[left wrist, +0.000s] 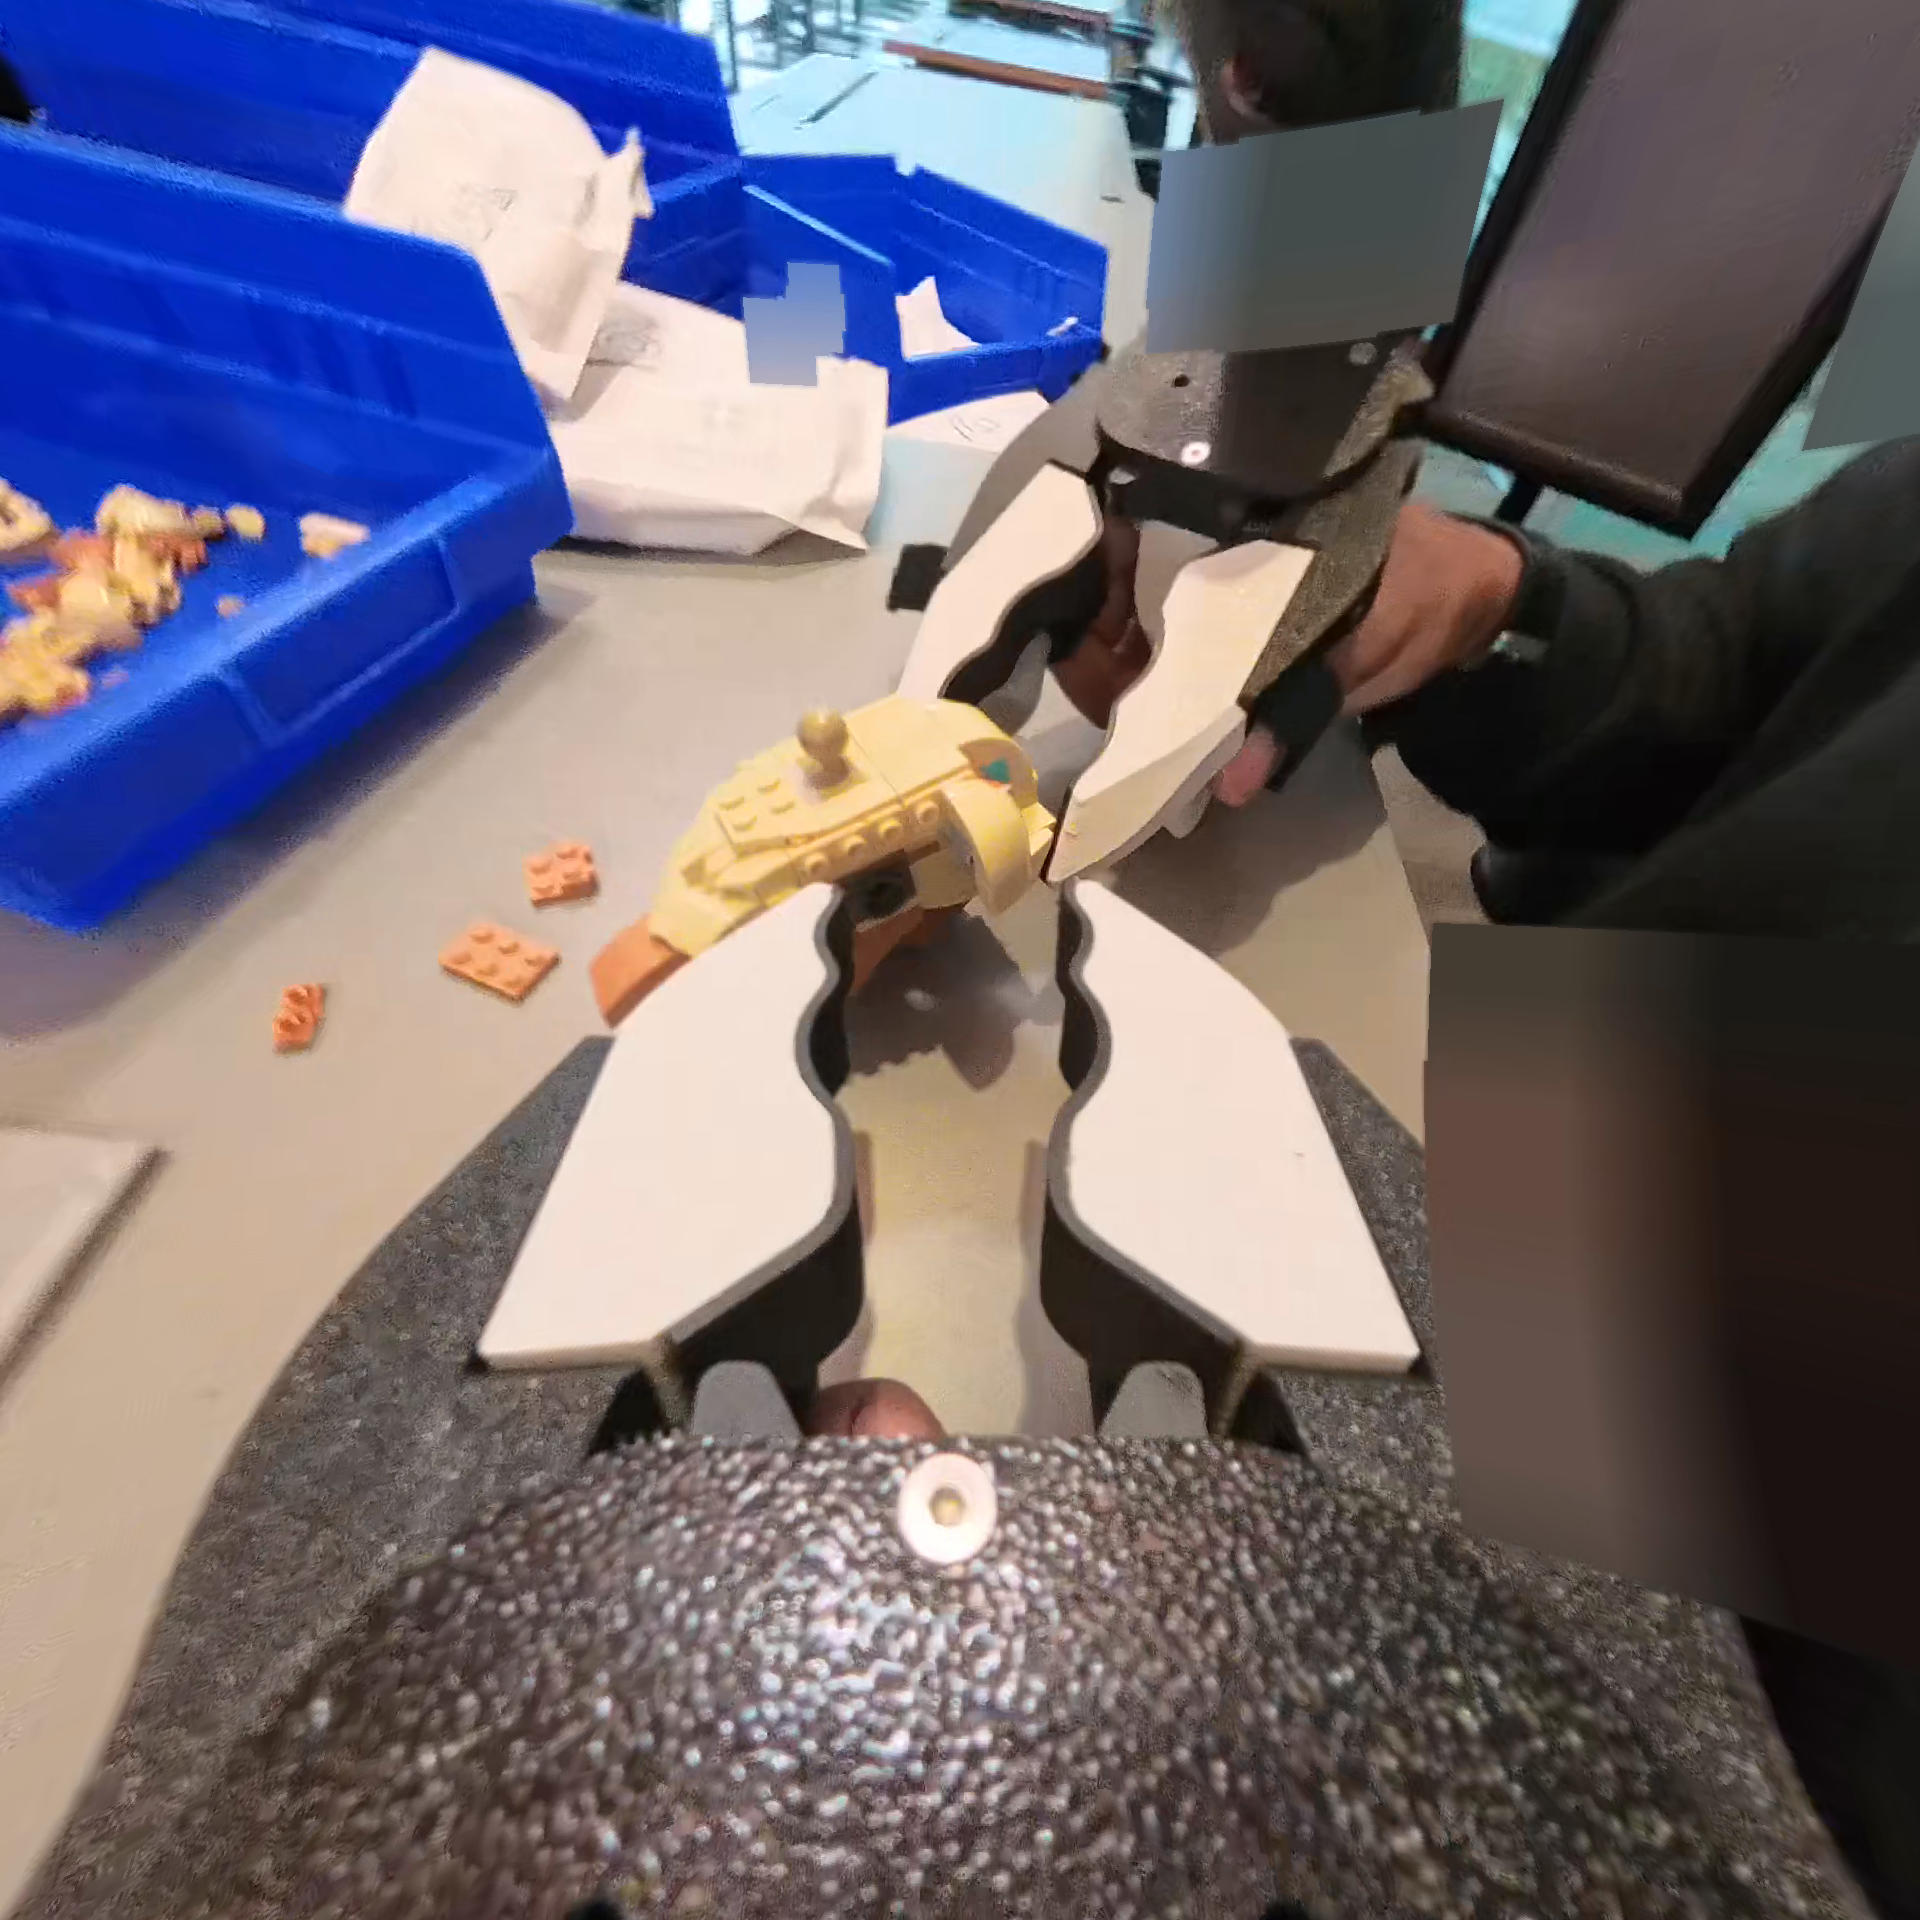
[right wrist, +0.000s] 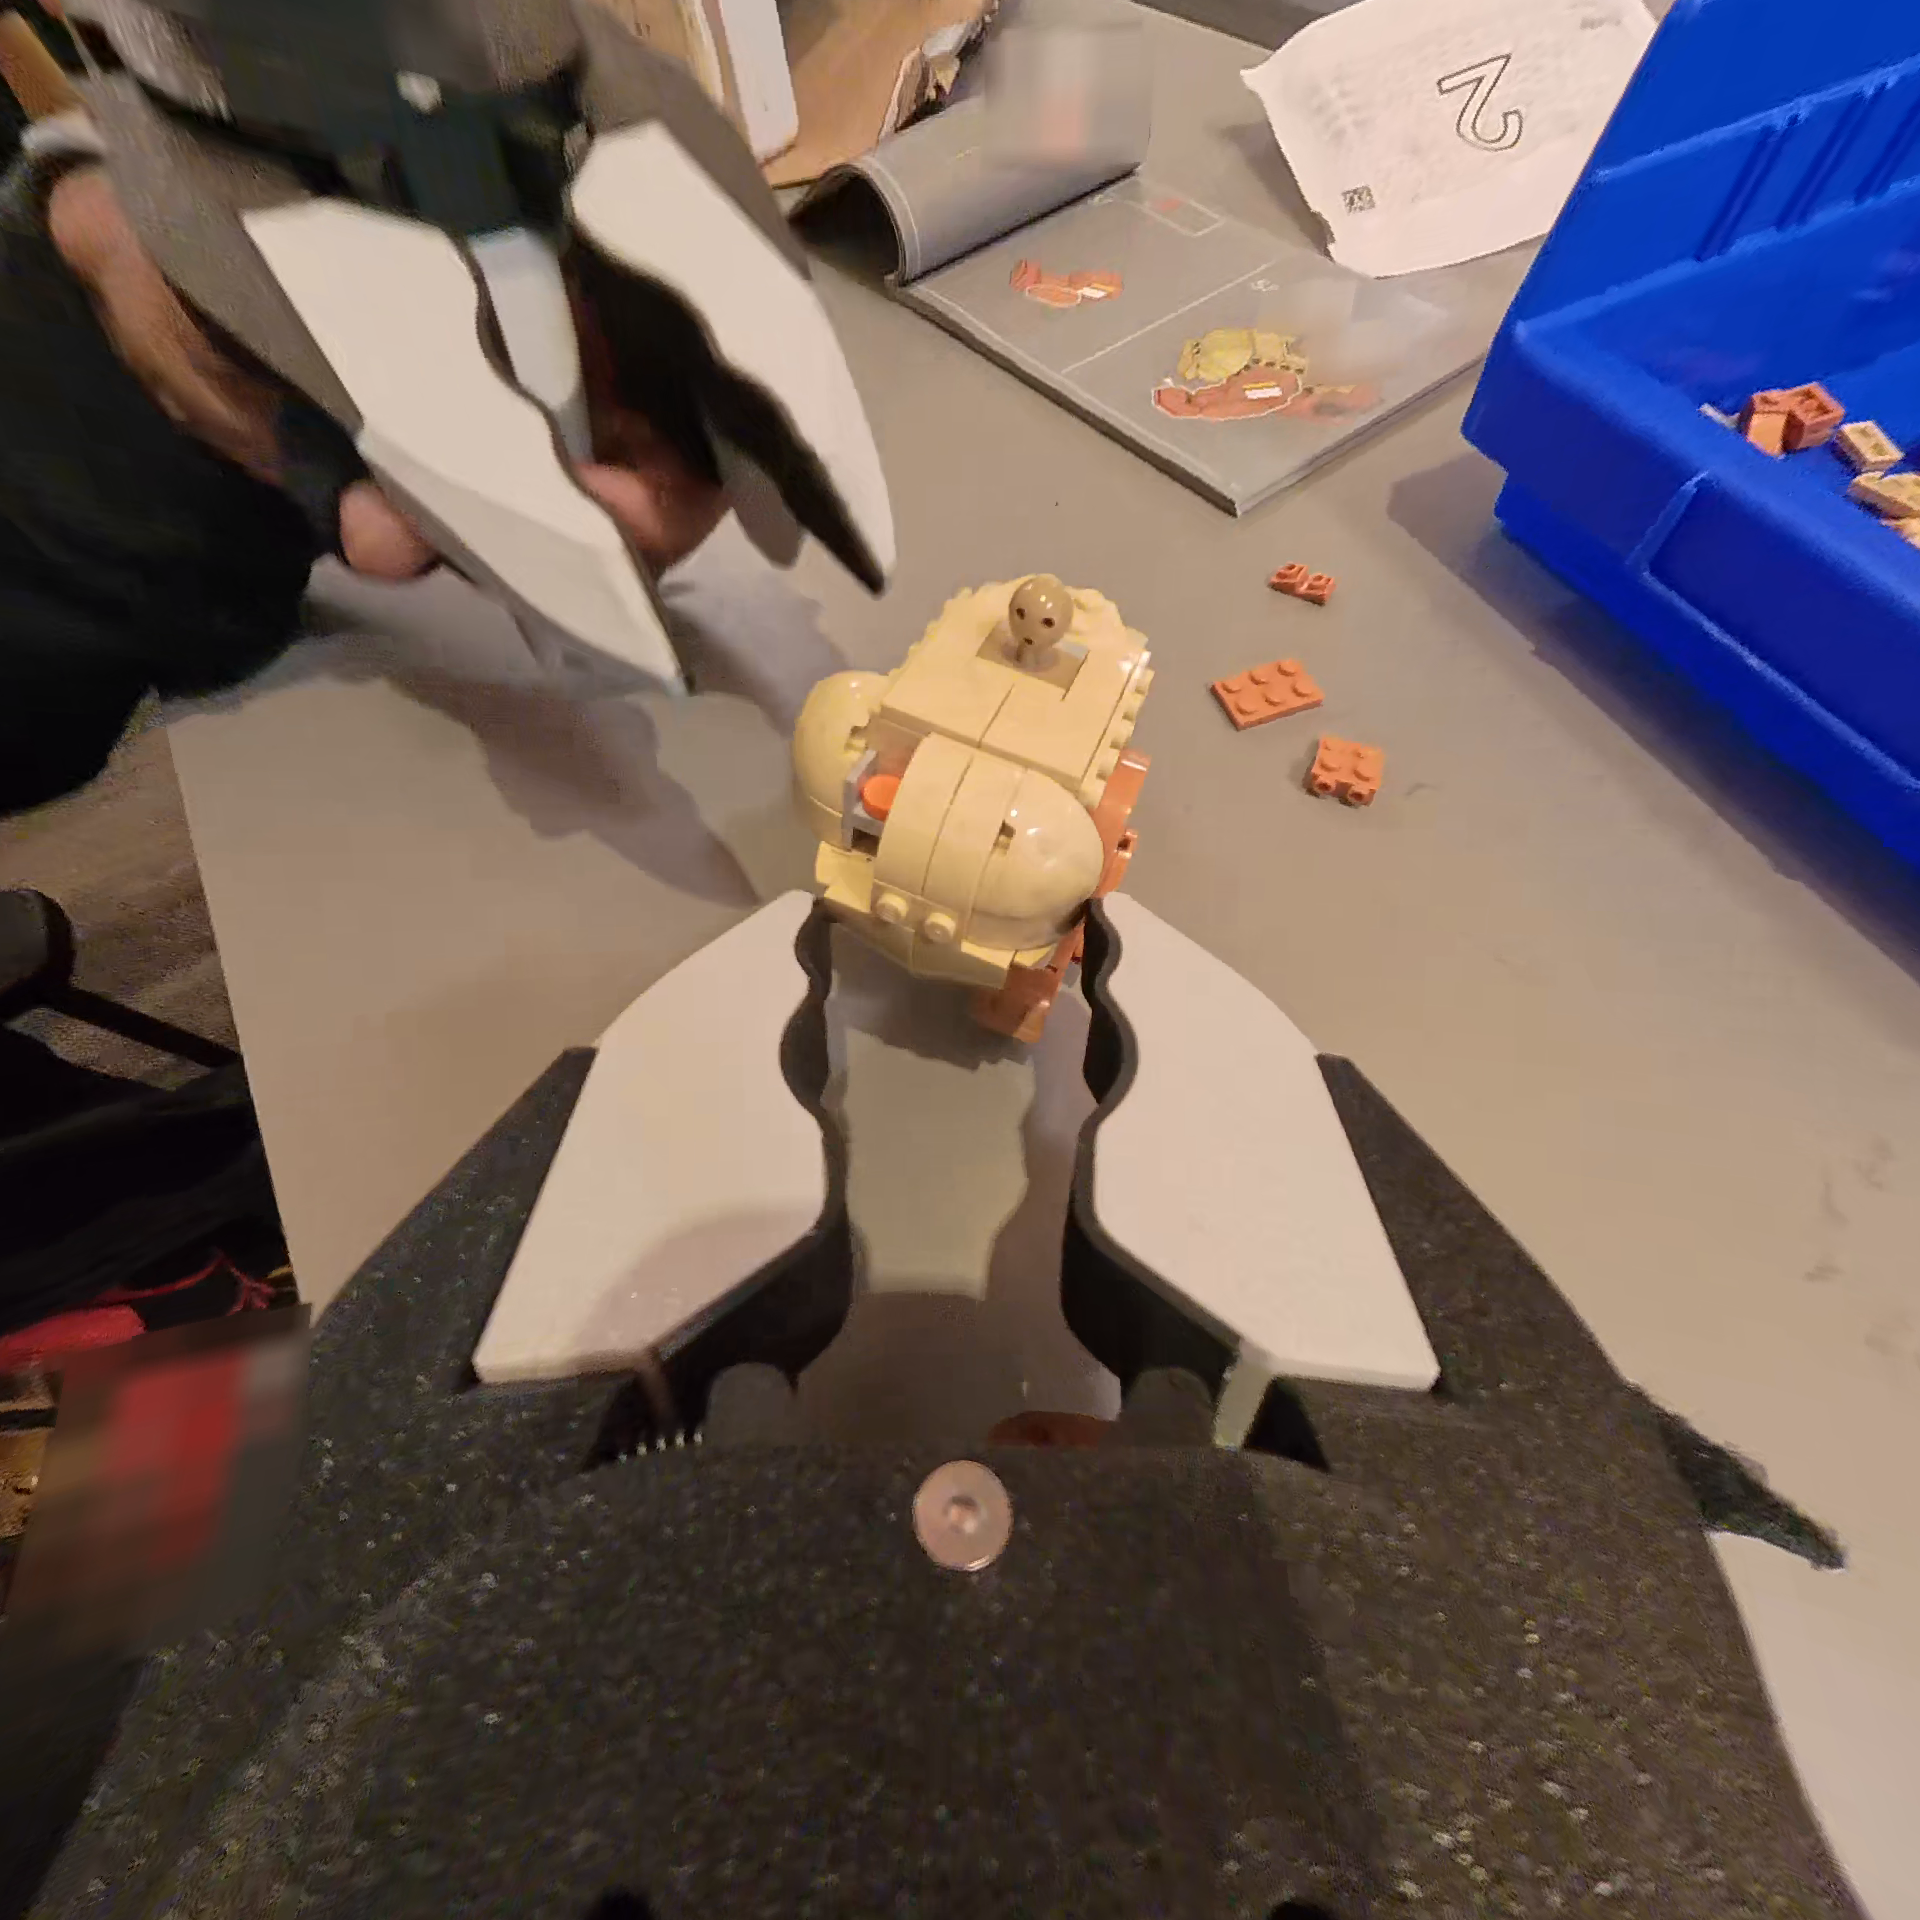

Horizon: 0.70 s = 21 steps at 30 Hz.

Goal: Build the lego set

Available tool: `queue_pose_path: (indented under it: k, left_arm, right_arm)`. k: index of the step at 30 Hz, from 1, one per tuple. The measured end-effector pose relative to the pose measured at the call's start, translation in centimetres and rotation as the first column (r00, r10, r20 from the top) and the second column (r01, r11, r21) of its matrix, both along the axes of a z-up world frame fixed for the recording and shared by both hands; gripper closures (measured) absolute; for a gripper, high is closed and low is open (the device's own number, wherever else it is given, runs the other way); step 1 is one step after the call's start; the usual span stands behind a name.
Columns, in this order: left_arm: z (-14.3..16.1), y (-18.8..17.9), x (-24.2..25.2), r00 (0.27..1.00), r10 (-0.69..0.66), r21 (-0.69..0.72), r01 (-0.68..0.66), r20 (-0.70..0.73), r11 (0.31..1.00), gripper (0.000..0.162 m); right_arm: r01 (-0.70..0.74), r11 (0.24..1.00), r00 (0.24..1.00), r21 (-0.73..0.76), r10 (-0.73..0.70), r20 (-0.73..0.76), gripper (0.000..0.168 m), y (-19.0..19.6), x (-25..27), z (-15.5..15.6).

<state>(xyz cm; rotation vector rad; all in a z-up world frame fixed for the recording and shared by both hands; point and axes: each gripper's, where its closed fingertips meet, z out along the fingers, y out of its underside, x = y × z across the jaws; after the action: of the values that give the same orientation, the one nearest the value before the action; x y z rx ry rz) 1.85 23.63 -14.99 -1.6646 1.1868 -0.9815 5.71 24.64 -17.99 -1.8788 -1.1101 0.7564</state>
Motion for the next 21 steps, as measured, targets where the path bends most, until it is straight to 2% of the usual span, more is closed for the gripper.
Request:
queue_pose_path:
  k: [4,7,11,13,19,21]
  left_arm:
    - [-1.2,0.0,0.6,0.999,0.041,-0.049,-0.041,-0.004,0.998,0.132]
    - [-0.5,-0.3,1.1,0.999,0.025,-0.065,-0.022,0.047,0.998,0.142]
    - [-1.5,-0.5,1.4,1.000,0.028,-0.101,-0.028,-0.008,0.994,0.140]
    - [-1.4,-0.2,1.5,0.999,0.054,-0.088,-0.054,-0.008,0.995,0.145]
    - [-1.4,-0.1,1.3,0.999,0.050,-0.110,-0.050,0.001,0.993,0.146]
    - [-1.3,-0.1,1.2,0.999,0.046,-0.143,-0.043,0.018,0.989,0.145]
  right_arm:
    - [0.001,1.000,1.000,-0.032,-0.002,-0.020,0.122,-0.1,-0.7,0.1]
    - [0.008,1.000,1.000,-0.020,-0.008,-0.012,0.122,-0.1,-1.0,0.0]
    - [0.020,1.000,1.000,-0.011,-0.020,-0.005,0.122,-0.1,-1.3,0.0]
    - [0.020,1.000,1.000,-0.002,-0.020,0.002,0.122,-0.1,-1.5,0.0]
    - [0.002,1.000,1.000,0.021,-0.002,0.008,0.122,-0.2,-1.5,0.0]
    - [-0.029,0.996,1.000,0.081,0.029,0.001,0.120,-0.3,-1.4,0.5]
